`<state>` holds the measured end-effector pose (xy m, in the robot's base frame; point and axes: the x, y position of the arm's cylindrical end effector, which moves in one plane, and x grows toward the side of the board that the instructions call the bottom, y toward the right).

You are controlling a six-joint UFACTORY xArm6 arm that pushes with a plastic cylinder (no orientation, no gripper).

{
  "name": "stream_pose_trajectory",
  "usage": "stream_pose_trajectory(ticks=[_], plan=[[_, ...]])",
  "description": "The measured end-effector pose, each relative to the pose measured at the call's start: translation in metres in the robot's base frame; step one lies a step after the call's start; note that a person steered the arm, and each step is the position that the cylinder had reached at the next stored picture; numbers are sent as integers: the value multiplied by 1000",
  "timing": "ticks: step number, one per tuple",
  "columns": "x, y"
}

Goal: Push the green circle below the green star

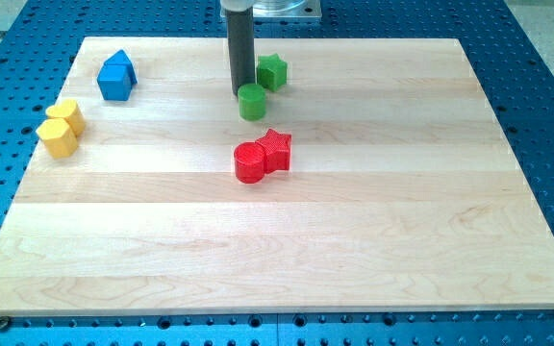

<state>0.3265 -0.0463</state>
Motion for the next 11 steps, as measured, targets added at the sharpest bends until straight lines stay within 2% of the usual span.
stream_pose_trajectory(ticks=[1,2,3,5,6,8,9,10,11], plan=[[7,-55],[58,-24],[49,19],[5,-8],[-8,-1],[-1,4],[12,-18],[80,41],[47,116]])
